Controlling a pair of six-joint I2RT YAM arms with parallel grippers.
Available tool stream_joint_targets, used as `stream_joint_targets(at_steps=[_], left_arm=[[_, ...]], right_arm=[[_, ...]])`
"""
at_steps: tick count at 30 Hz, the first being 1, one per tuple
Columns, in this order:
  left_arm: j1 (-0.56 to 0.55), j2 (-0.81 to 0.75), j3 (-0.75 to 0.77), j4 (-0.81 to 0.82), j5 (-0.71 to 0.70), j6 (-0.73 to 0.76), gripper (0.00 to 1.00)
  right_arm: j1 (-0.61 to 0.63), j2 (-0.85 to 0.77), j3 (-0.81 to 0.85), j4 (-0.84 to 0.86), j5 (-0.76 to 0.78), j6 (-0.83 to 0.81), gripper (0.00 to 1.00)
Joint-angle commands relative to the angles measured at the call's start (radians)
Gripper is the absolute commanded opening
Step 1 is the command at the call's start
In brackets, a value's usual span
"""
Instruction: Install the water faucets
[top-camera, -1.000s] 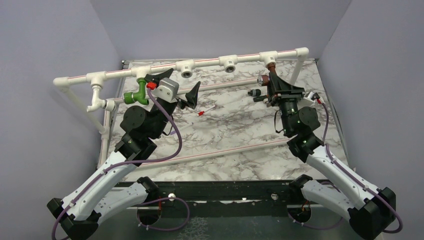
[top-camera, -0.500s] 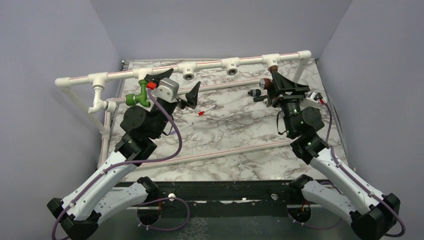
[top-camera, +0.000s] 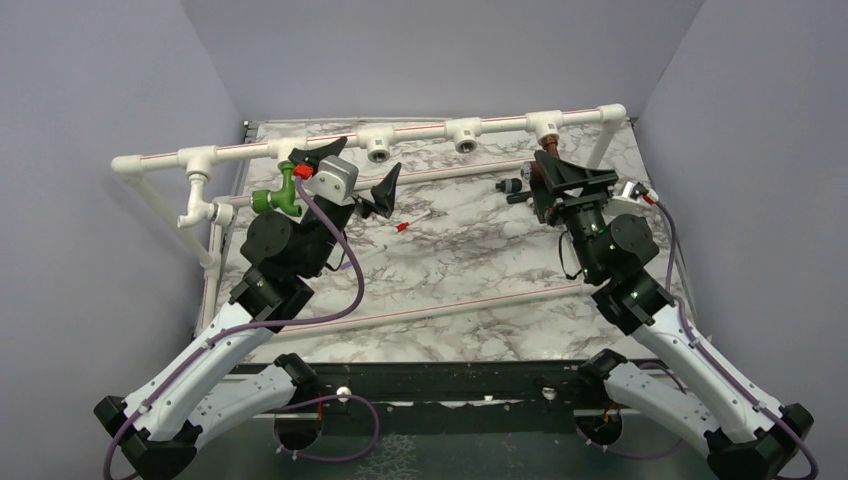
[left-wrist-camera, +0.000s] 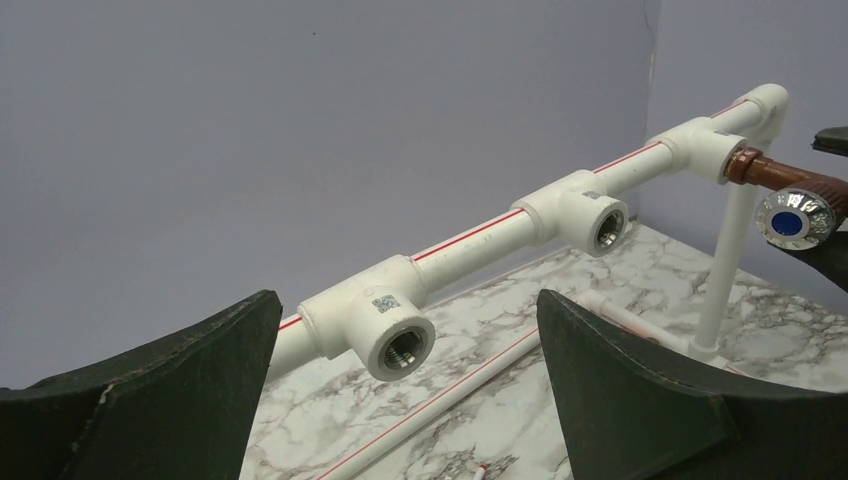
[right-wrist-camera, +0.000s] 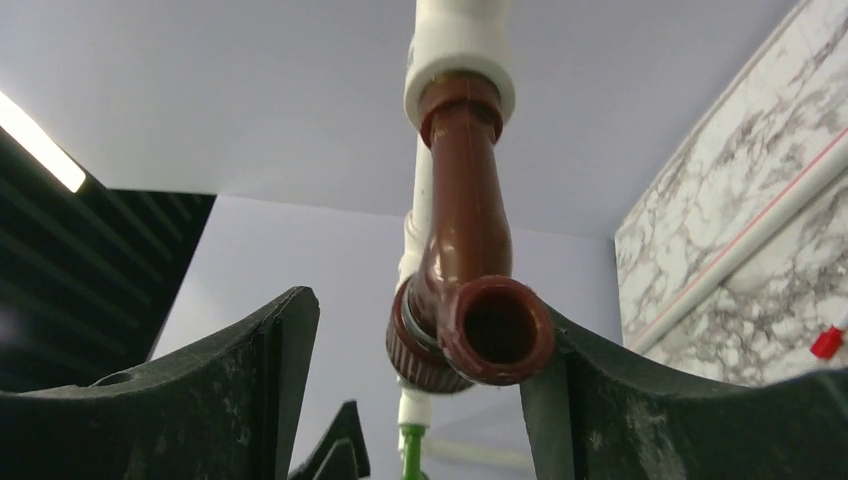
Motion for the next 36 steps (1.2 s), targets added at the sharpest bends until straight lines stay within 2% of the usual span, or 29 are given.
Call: stream_joint_targets(at_steps=[1, 6, 17, 25, 30, 36], left_arm=[[-0.003, -0.005, -0.009, 0.028, -0.013, 0.004, 0.99], [-0.003, -0.001, -0.009, 0.027, -0.016, 0.008, 0.99], [-0.003, 0.006, -0.009, 0.027, -0.015, 0.008, 0.99], [-0.003, 0.004, -0.009, 0.027, -0.014, 0.006, 0.99], [-0.004, 0.007, -0.009, 0.027, -0.014, 0.006, 0.99], [-0.004, 0.006, -0.009, 0.028, -0.013, 0.007, 0.99]], right_arm=[[0.018, -0.048, -0.019, -0.130, -0.070, 0.002, 0.74], [0.019, -0.098, -0.037, -0.221, -0.055, 0.013, 0.75], [0.018, -0.200, 0.003, -0.346, -0.015, -0.140, 0.79], [0.018, -0.212, 0.102, -0.465, 0.001, -0.496, 0.79], [0.018, -0.210, 0.168, -0.503, 0.028, -0.826, 0.79], [0.018, -0.159, 0.298, -0.598, -0.019, -1.217, 0.80]])
